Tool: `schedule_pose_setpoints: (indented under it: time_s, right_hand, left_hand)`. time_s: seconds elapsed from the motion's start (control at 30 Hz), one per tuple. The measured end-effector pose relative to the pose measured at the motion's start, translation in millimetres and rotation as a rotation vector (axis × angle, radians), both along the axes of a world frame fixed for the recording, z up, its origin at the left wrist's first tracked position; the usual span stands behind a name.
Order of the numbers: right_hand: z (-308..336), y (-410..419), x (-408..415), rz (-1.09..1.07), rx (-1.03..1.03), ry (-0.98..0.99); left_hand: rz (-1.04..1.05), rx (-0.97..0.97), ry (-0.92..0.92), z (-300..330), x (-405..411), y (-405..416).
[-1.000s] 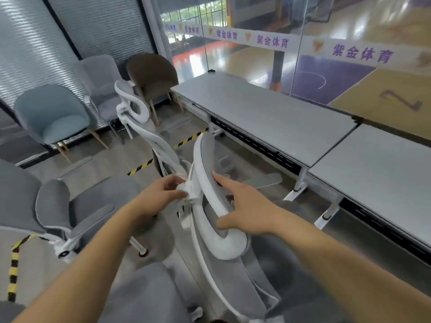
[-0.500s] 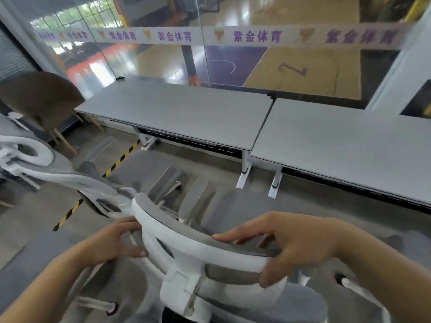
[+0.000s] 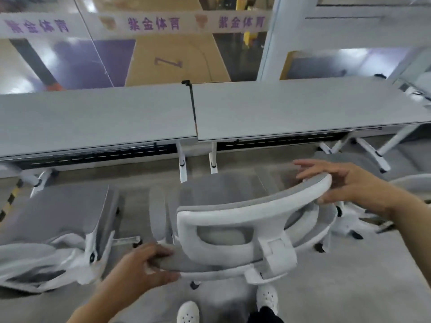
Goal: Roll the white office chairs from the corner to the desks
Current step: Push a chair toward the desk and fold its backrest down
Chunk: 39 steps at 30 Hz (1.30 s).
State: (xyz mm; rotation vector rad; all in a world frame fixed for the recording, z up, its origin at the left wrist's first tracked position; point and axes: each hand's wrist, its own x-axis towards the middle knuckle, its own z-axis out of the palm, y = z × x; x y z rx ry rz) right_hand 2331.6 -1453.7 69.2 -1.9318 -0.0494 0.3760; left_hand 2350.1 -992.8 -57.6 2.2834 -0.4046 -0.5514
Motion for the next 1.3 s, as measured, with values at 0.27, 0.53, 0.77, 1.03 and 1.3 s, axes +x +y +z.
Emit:
schedule_pose_setpoints:
  time_s: [0.27, 0.53, 0.77, 1.03, 1.3]
  right_hand:
    - [-69, 70, -64, -0.503, -0.216, -0.208]
    - [-150, 103, -127, -0.431, -0.677, -0.137]
    - [-157, 134, -142, -0.547, -0.563, -0.121]
    - [-149, 157, -132, -0.745, -0.246, -0.027]
    - [-146, 146, -105, -0.767, -0.154, 0.021]
  left_hand:
    - [0.156, -0.01, -0.194, -12, -37, 20]
    - [0.735, -0.285, -0.028, -17, -101, 2]
    - [0.926, -0.618, 0.062, -8, -106, -6]
    - [0.874, -0.817, 0.127, -27, -72, 19]
    - [0.868, -0.929, 0.208, -39, -40, 15]
